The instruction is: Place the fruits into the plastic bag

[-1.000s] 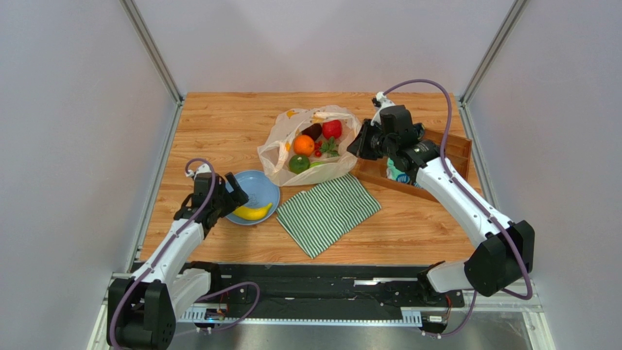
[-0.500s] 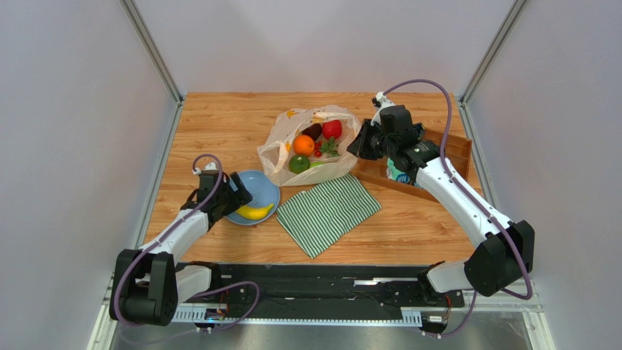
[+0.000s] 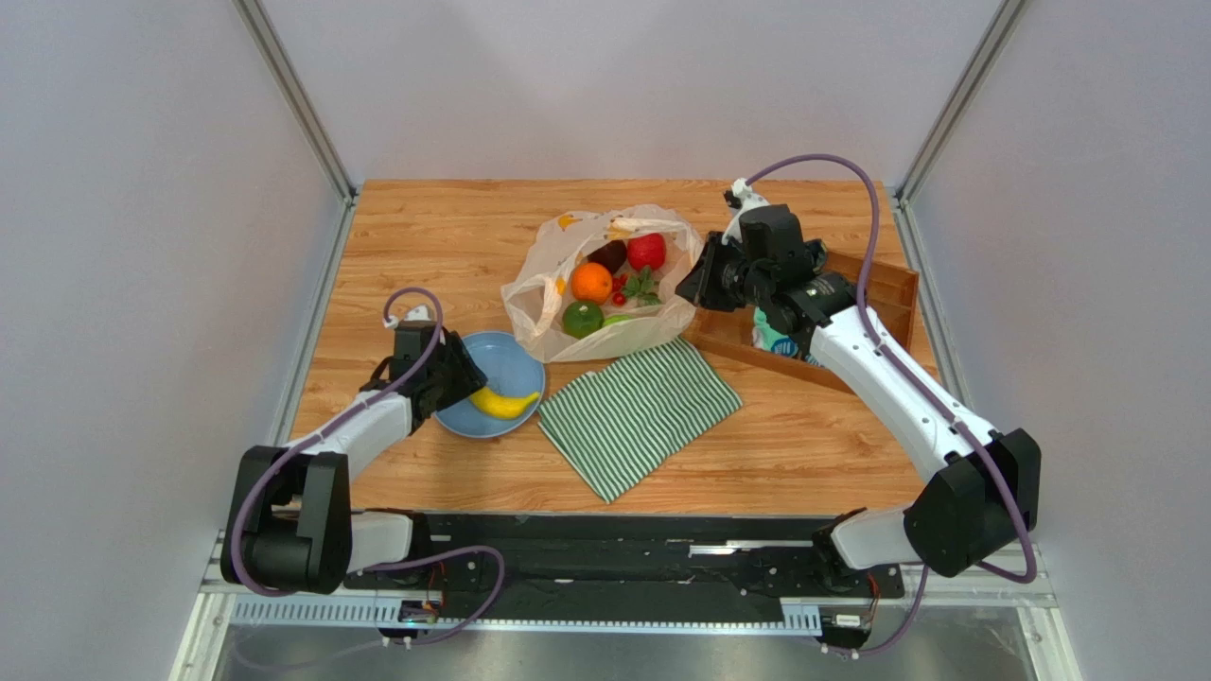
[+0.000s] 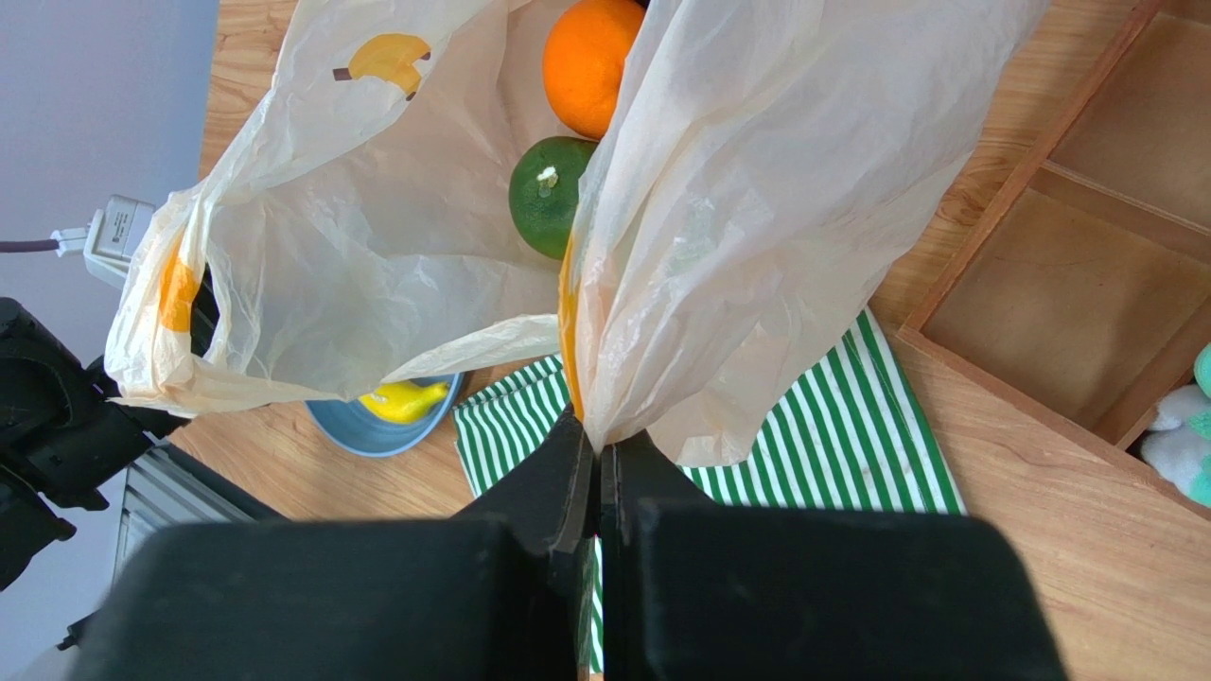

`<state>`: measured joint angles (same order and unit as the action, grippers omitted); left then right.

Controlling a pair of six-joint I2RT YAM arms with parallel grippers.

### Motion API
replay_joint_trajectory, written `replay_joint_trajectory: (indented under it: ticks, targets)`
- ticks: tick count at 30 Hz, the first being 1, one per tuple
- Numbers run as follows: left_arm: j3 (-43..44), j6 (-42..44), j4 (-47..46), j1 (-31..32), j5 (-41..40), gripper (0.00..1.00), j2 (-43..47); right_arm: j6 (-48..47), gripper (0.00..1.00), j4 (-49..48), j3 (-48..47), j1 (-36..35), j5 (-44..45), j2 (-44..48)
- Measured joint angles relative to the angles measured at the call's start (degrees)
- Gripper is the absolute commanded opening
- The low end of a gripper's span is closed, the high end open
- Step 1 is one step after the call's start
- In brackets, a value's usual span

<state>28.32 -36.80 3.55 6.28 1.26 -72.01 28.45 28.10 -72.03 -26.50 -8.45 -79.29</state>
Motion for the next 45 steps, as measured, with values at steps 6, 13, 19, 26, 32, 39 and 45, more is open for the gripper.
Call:
replay_joint_trajectory:
  ticks: [6, 13, 19, 26, 32, 39, 45]
  targets:
    - [0.0, 0.3, -0.4, 0.0, 0.3, 0.29, -0.3, 0.0, 0.00, 0.0, 0.0, 0.0, 0.0, 0.0]
    - [0.0, 1.2, 2.2, 0.0, 0.2, 0.19, 2.8, 0.0, 0.00, 0.0, 0.0, 0.0, 0.0, 0.0]
    - [0.8, 2.5, 5.4, 0.0, 0.0, 0.14, 8.9, 0.0, 0.00, 0.0, 0.0, 0.0, 0.0, 0.0]
    - [5.7, 4.3, 11.0, 0.3, 1.5, 0.14, 18.8, 0.0, 0.00, 0.0, 0.0, 0.0, 0.0, 0.0]
    - [16.3, 5.0, 14.0, 6.7, 1.6, 0.14, 26.4, 0.0, 0.00, 0.0, 0.0, 0.0, 0.0, 0.0]
    - [27.6, 7.8, 12.0, 20.2, 0.0, 0.15, 26.9, 0.0, 0.00, 0.0, 0.0, 0.0, 0.0, 0.0]
    - [31.4, 11.4, 9.0, 26.8, -1.2, 0.17, 20.7, 0.0, 0.00, 0.0, 0.0, 0.0, 0.0, 0.0]
